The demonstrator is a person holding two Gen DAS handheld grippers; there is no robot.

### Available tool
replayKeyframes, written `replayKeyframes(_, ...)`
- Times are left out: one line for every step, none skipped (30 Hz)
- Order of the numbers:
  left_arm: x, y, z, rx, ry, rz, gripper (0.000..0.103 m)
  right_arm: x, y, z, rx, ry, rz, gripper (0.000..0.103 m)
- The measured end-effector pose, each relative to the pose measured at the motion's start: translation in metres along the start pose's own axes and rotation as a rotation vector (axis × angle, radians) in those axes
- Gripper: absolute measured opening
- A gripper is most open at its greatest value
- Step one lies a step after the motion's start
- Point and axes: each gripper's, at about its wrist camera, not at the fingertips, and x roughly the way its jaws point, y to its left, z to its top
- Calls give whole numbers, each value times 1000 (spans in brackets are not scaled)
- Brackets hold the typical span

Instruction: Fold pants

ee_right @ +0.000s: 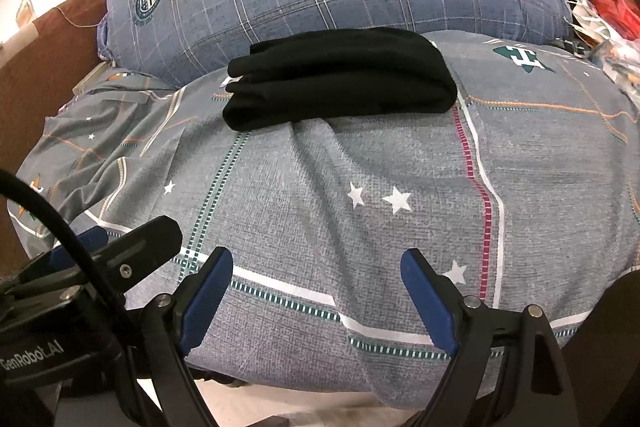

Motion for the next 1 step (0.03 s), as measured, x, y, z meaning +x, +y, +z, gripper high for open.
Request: replayKeyframes(1, 1, 1, 4, 2, 2, 103, 1, 0, 0, -1, 2, 2, 90)
